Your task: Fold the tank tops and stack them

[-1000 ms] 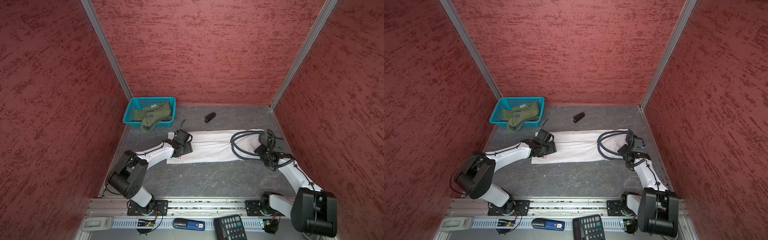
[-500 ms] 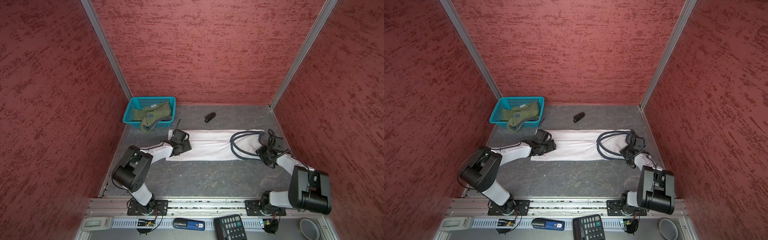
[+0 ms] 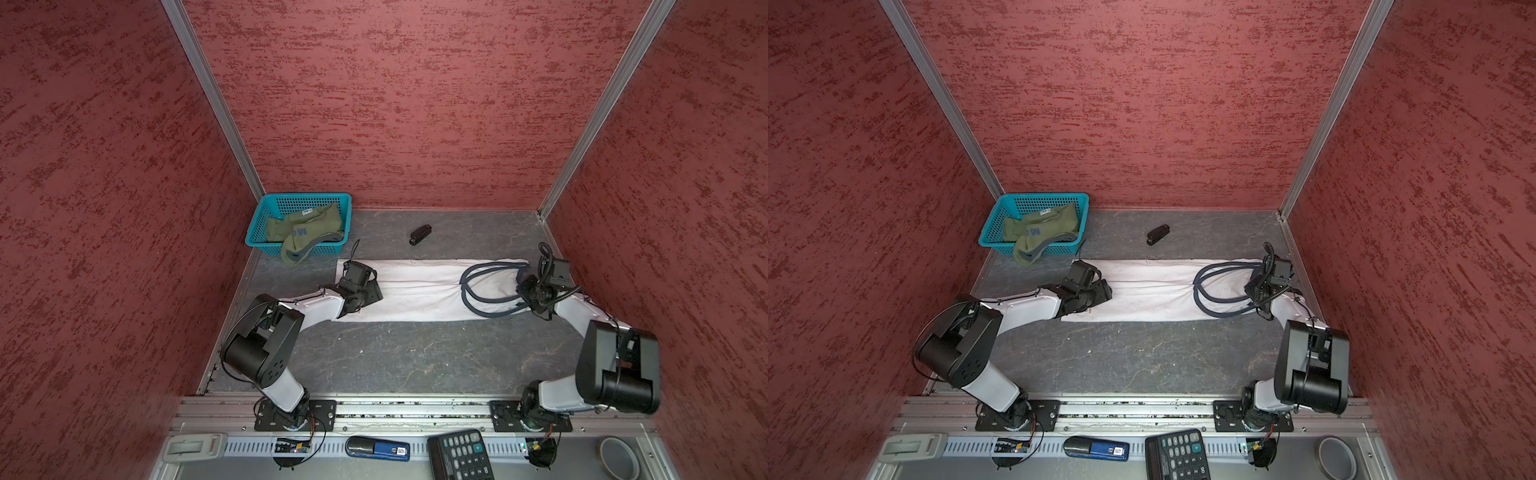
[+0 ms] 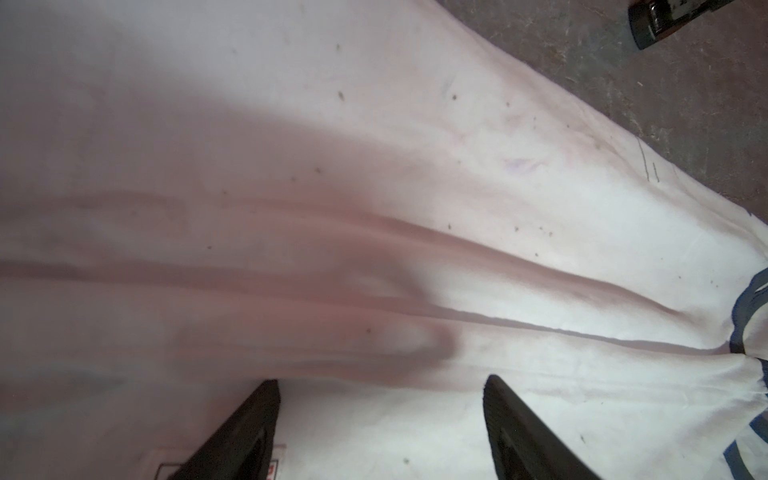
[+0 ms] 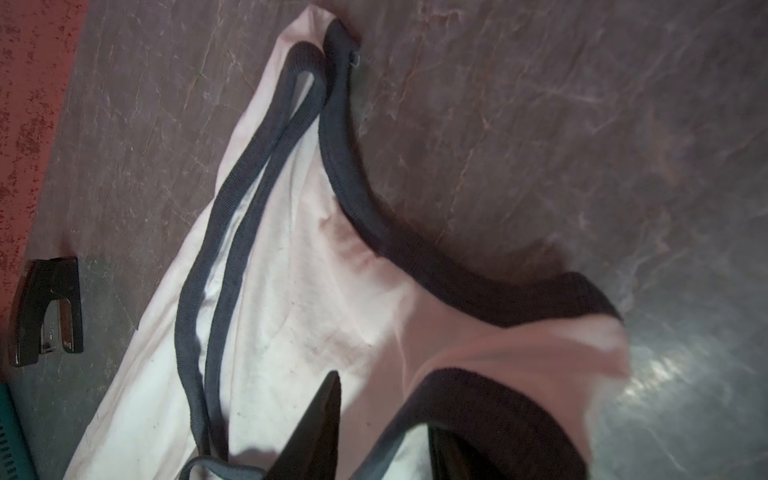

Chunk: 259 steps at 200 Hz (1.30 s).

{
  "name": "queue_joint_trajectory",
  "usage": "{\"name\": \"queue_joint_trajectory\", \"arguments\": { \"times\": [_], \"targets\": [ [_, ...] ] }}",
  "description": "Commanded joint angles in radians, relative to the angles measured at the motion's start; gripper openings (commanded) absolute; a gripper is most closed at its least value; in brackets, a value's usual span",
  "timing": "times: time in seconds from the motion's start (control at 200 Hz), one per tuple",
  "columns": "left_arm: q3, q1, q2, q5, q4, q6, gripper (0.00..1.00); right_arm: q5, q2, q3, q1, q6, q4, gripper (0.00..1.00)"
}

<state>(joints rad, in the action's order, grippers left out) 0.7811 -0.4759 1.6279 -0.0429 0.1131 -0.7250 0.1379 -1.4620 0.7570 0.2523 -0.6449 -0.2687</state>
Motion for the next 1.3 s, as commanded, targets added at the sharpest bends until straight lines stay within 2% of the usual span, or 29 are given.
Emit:
{"name": "queue_joint_trajectory", "arguments": {
  "times": [0.0, 0.15, 0.291, 0.506, 0.711, 0.932, 1.062, 1.147, 1.292],
  "targets": [
    [-0.058, 0.016, 0.045, -0.029, 0.105, -0.019, 0.78, -0.020, -0.054, 0.039, 0.004, 0.025, -0.035, 0.32],
    [-0.069, 0.021, 0.031, -0.050, 0.108, -0.035, 0.78, -0.043, -0.112, 0.077, 0.004, 0.034, -0.062, 0.27],
    [-0.090, 0.034, 0.015, -0.074, 0.114, -0.063, 0.79, -0.126, -0.140, 0.102, 0.008, 0.034, -0.083, 0.28],
    [-0.117, 0.046, -0.002, -0.060, 0.101, -0.091, 0.79, -0.134, -0.204, 0.122, 0.009, 0.027, -0.092, 0.38],
    [-0.107, 0.023, -0.024, -0.037, 0.087, -0.053, 0.79, -0.014, -0.135, 0.133, 0.008, 0.065, -0.069, 0.61],
    [-0.079, 0.004, -0.036, -0.037, 0.106, -0.050, 0.80, 0.058, -0.169, 0.200, -0.001, 0.085, -0.107, 0.64],
    [-0.071, 0.004, -0.049, -0.028, 0.121, -0.037, 0.80, 0.032, -0.175, 0.210, 0.001, 0.096, -0.132, 0.85],
    [-0.065, 0.002, -0.052, -0.028, 0.140, -0.027, 0.80, 0.010, -0.190, 0.220, 0.001, 0.111, -0.160, 0.89],
    [-0.072, 0.002, -0.062, -0.028, 0.138, -0.029, 0.80, 0.114, -0.208, 0.209, 0.001, 0.106, -0.144, 0.90]
  ]
}}
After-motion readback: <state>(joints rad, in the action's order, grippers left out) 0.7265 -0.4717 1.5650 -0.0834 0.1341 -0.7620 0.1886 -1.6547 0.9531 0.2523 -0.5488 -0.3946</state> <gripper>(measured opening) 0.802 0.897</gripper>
